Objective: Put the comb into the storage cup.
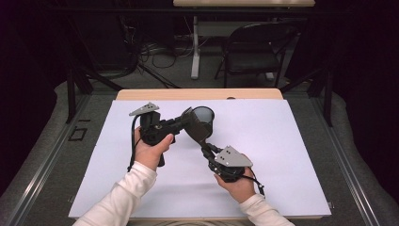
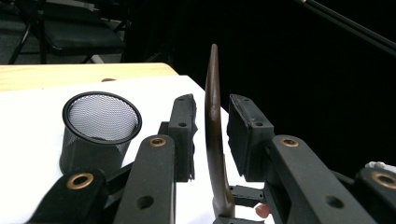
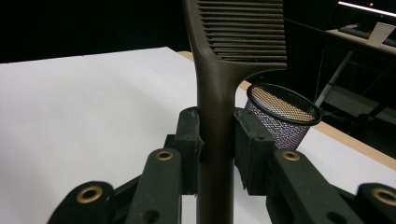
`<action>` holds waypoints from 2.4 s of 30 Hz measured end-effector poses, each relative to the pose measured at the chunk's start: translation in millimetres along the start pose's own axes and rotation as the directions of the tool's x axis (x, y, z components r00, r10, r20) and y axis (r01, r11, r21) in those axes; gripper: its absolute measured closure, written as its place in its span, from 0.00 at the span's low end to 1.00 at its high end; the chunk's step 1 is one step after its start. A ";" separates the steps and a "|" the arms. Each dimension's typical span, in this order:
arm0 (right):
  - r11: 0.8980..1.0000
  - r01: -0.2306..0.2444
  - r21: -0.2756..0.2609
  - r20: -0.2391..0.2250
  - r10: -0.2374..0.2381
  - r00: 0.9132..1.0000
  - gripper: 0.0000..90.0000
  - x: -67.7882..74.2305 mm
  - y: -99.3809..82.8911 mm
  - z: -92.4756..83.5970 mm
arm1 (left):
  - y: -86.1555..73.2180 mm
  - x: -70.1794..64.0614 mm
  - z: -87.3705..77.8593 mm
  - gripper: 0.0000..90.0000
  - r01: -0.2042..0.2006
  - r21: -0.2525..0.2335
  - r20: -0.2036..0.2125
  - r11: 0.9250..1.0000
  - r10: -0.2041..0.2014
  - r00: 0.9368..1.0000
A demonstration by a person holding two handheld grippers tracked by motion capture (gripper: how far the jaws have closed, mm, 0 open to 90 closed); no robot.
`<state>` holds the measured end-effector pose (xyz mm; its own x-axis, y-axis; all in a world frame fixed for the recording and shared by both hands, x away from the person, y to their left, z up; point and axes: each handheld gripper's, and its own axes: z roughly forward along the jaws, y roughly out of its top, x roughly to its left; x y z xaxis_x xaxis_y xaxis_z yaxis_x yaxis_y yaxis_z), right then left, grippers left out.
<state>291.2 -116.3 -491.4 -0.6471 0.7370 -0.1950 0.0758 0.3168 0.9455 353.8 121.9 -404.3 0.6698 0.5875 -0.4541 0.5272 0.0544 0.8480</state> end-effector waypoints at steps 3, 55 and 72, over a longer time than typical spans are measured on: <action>1.000 0.001 0.000 -0.001 -0.001 1.000 0.81 0.0 -0.1 0.1 | 0.0 0.7 0.2 0.81 0.015 -0.004 0.009 1.000 -0.015 1.000; 1.000 -0.008 0.007 -0.011 0.008 1.000 0.81 1.1 -2.0 2.0 | -3.4 7.1 5.5 0.94 0.131 0.007 0.046 0.991 -0.132 0.990; 1.000 -0.020 0.010 -0.024 0.020 1.000 0.80 -0.2 -2.3 2.6 | -4.8 9.0 6.3 0.94 0.155 -0.005 0.050 0.988 -0.155 0.987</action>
<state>293.1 -115.6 -494.3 -0.6635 0.7286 -0.1700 0.0959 0.3081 0.9465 360.6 121.8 -414.2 0.6056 0.5308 -0.5929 0.6222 0.1487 0.7686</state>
